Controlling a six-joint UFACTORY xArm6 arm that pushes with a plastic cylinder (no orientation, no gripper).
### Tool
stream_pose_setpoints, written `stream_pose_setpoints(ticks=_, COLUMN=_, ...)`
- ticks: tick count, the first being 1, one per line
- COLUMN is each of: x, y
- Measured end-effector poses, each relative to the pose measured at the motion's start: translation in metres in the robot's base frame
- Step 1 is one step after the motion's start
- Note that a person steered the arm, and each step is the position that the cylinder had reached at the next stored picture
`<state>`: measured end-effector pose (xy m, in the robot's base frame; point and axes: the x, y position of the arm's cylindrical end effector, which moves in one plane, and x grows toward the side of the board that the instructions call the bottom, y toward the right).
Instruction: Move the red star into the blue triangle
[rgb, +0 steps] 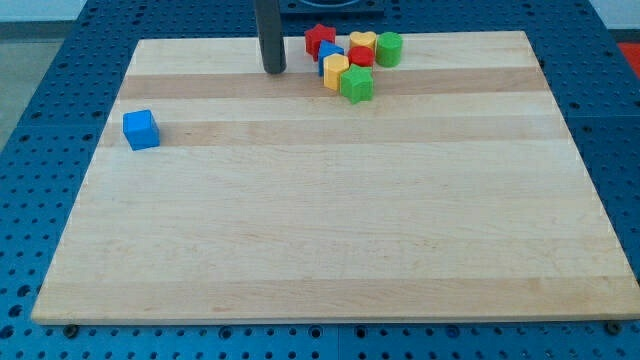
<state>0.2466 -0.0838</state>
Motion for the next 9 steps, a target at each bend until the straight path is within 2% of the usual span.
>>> stream_pose_setpoints(ticks=2, x=-0.053, y=0.000)
stream_pose_setpoints(ticks=9, x=-0.055, y=0.044)
